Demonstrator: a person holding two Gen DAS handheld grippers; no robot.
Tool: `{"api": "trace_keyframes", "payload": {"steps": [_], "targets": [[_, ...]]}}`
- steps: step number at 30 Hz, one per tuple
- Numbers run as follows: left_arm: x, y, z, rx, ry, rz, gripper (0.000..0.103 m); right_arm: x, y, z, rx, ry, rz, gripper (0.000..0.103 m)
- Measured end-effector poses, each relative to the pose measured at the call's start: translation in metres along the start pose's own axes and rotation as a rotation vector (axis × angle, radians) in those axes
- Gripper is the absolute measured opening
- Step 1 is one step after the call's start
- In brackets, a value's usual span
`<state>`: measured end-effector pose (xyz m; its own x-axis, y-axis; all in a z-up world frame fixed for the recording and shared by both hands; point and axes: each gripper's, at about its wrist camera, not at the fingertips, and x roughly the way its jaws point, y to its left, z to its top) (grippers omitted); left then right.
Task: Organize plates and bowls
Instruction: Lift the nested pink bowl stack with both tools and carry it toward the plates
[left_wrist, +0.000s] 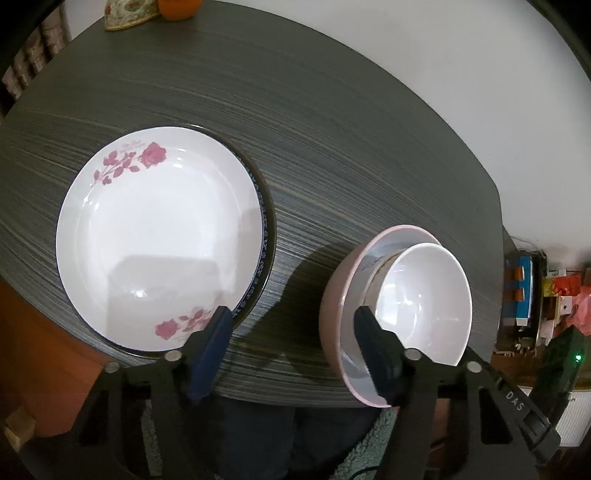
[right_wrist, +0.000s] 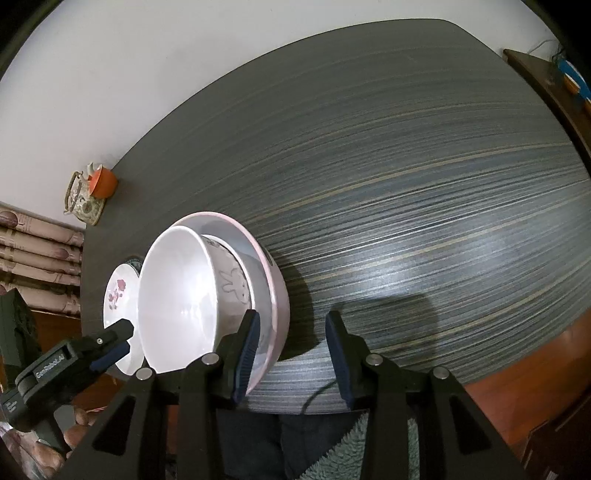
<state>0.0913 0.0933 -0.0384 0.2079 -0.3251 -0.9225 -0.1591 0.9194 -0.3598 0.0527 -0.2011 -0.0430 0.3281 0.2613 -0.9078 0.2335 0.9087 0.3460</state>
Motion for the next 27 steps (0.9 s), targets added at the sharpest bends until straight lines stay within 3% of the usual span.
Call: {"api": "trace_keyframes", "payload": {"steps": [18, 25, 27], "targets": [[0.014, -0.016, 0.004, 0.021, 0.022, -0.003, 0.054, 0.010, 0.000, 0.004, 0.006, 0.021, -0.022, 0.038], [0.020, -0.019, 0.004, 0.024, 0.039, -0.005, 0.043, 0.014, 0.000, 0.006, 0.006, 0.020, -0.026, 0.037], [0.023, -0.020, 0.004, 0.015, 0.043, -0.005, 0.042, 0.014, -0.001, 0.006, 0.006, 0.019, -0.027, 0.031]]}}
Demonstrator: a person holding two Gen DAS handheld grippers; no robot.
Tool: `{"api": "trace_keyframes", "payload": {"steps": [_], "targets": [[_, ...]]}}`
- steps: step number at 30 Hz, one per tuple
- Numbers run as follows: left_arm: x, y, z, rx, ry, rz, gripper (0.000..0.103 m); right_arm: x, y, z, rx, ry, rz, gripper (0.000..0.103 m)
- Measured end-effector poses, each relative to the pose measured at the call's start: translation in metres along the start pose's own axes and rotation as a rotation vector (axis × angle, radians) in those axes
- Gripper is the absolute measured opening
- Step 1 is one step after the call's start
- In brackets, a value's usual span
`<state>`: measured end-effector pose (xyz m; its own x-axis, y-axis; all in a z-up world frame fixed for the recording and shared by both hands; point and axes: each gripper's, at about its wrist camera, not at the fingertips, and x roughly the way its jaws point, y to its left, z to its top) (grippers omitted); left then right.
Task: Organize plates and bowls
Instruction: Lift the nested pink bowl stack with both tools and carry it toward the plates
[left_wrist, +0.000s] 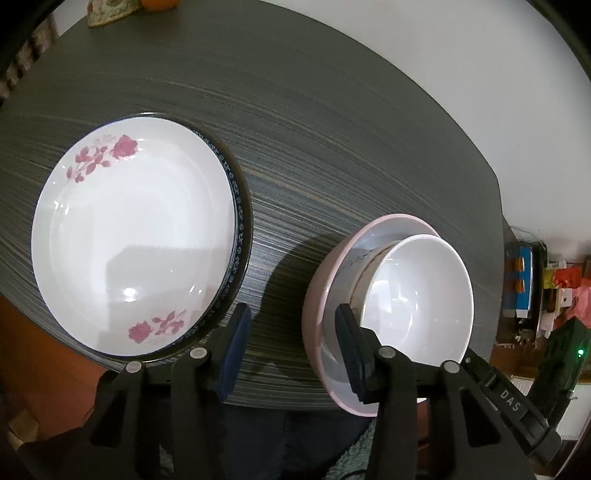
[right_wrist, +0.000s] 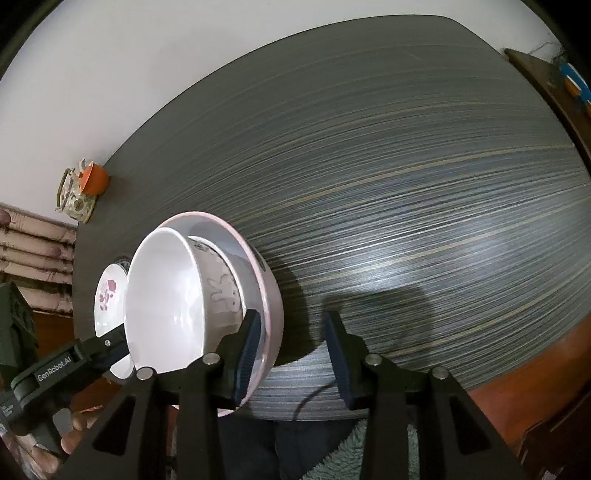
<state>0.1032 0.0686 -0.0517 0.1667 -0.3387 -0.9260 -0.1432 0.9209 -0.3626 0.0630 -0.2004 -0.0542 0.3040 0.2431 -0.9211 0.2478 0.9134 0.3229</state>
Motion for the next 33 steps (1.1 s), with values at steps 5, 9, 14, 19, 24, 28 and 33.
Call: {"api": "trace_keyframes", "payload": {"steps": [5, 9, 14, 19, 24, 28, 33], "targets": [[0.002, 0.000, 0.002, -0.006, -0.006, 0.001, 0.040, 0.001, 0.000, 0.002, 0.002, 0.000, 0.006, 0.029], [0.006, 0.000, 0.003, -0.006, 0.000, -0.006, 0.026, 0.003, 0.003, 0.003, 0.002, 0.004, 0.009, 0.029], [0.017, -0.006, 0.003, -0.004, 0.032, -0.015, 0.019, 0.006, 0.002, 0.003, 0.015, 0.012, 0.012, 0.028], [0.021, -0.011, 0.005, 0.001, 0.041, -0.012, 0.012, 0.008, 0.000, 0.004, 0.016, 0.018, 0.020, 0.025], [0.023, -0.016, 0.006, 0.019, 0.043, -0.002, 0.009, 0.012, 0.003, 0.005, 0.013, 0.019, 0.020, 0.021], [0.024, -0.018, 0.006, 0.030, 0.041, 0.007, 0.009, 0.013, 0.005, 0.004, 0.007, 0.018, 0.021, 0.018], [0.026, -0.025, 0.003, 0.051, 0.034, 0.027, 0.006, 0.014, 0.007, 0.003, 0.006, 0.019, 0.031, 0.010]]}}
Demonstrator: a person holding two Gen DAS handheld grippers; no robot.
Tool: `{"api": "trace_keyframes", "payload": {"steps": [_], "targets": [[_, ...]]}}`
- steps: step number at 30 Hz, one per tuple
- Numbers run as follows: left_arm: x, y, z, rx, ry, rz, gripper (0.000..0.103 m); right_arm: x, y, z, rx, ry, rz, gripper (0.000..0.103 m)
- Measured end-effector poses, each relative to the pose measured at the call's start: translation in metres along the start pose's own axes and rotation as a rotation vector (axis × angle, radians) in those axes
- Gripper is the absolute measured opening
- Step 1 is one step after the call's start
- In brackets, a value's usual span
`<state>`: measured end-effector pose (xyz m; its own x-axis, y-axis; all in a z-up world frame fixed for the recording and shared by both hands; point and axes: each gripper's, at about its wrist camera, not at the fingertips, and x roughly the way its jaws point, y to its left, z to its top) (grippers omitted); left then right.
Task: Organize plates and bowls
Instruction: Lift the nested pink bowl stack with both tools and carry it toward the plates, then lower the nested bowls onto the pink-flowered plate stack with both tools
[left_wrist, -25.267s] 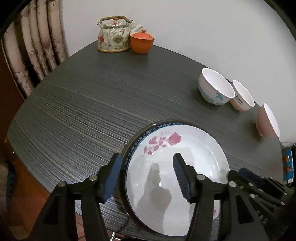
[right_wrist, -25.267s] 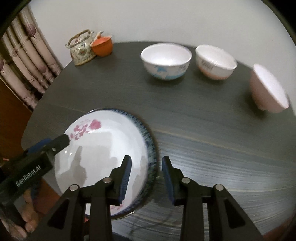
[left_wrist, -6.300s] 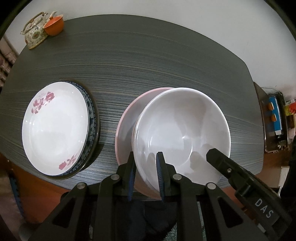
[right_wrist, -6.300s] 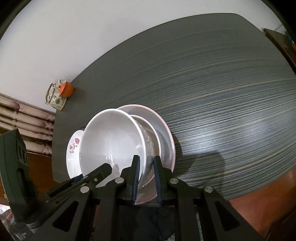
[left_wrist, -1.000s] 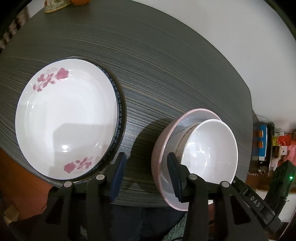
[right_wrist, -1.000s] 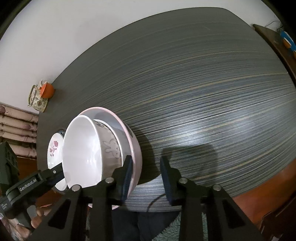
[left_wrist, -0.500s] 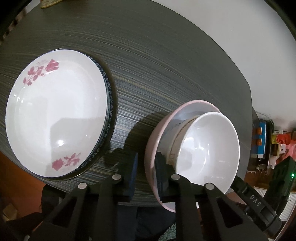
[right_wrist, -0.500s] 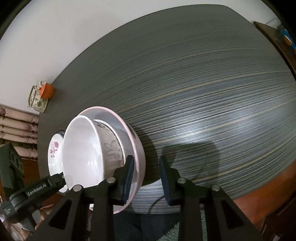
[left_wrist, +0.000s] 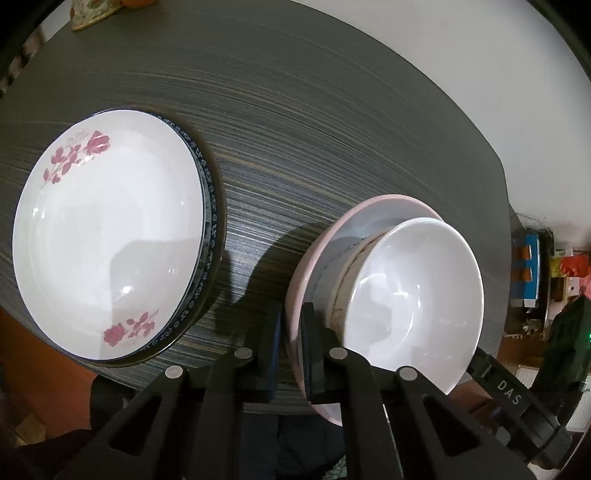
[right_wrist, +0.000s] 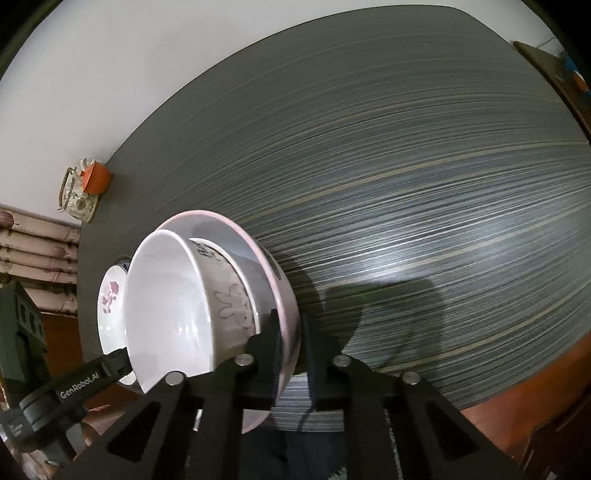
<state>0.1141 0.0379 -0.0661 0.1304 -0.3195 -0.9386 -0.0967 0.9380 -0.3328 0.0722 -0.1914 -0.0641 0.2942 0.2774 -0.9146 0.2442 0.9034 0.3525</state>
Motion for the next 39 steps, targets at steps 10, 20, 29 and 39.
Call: {"api": "trace_keyframes", "payload": {"steps": [10, 20, 29, 39], "targets": [[0.001, -0.013, -0.004, 0.052, -0.038, 0.059, 0.004, 0.000, 0.003, -0.001, -0.018, -0.015, -0.011, 0.010], [0.002, -0.023, -0.008, 0.090, -0.077, 0.106, 0.002, 0.001, 0.007, -0.003, -0.025, -0.025, -0.022, 0.010], [0.005, -0.036, -0.013, 0.105, -0.105, 0.130, 0.001, 0.003, 0.010, -0.007, -0.027, -0.045, -0.029, 0.009], [0.002, -0.034, -0.020, 0.108, -0.123, 0.123, 0.001, 0.004, 0.013, -0.009, -0.010, -0.056, -0.035, 0.009]]}}
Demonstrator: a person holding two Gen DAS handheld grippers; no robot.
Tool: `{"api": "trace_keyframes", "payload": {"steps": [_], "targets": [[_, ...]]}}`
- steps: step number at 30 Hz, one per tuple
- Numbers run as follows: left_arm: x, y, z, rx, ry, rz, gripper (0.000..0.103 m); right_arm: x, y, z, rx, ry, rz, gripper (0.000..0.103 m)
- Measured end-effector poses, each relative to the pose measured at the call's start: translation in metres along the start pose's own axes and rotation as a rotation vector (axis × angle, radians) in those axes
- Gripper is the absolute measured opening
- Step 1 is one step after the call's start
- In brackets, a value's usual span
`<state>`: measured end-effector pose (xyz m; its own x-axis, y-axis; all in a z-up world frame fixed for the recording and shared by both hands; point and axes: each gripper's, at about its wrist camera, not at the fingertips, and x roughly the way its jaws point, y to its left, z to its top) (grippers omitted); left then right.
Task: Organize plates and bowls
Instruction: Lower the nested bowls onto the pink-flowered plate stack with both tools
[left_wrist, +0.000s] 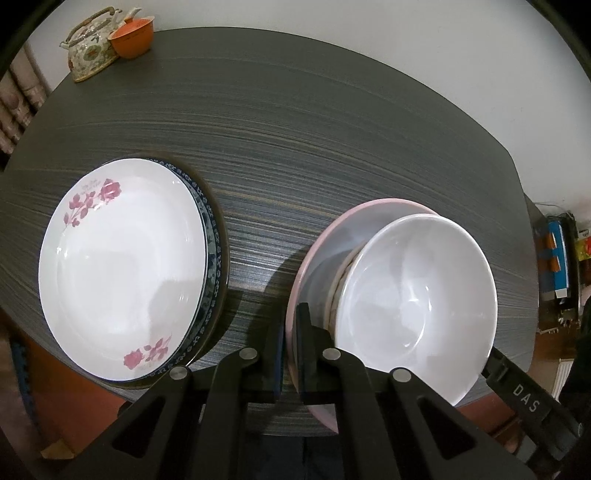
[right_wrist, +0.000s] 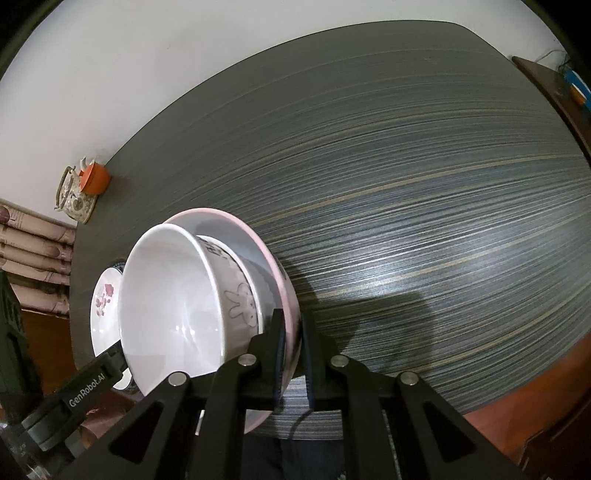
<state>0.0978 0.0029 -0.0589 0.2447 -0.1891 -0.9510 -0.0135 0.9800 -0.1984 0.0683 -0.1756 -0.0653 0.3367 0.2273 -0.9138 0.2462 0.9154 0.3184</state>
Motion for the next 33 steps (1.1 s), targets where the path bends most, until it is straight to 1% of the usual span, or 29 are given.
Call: {"api": "trace_keyframes", "payload": {"steps": [7, 20, 27, 33], "targets": [[-0.002, 0.002, -0.001, 0.001, -0.005, -0.009, 0.002, 0.000, 0.002, -0.001, 0.002, -0.002, -0.007, 0.009], [-0.007, 0.009, 0.009, 0.010, -0.009, -0.023, 0.002, -0.004, 0.003, -0.001, 0.010, -0.016, -0.004, 0.009], [-0.013, 0.017, 0.010, 0.008, -0.019, -0.024, 0.002, -0.010, 0.012, 0.004, -0.006, -0.024, 0.001, 0.009], [-0.028, 0.027, 0.008, -0.004, -0.039, -0.026, 0.002, -0.017, 0.024, 0.008, -0.031, -0.029, 0.015, 0.009]]}}
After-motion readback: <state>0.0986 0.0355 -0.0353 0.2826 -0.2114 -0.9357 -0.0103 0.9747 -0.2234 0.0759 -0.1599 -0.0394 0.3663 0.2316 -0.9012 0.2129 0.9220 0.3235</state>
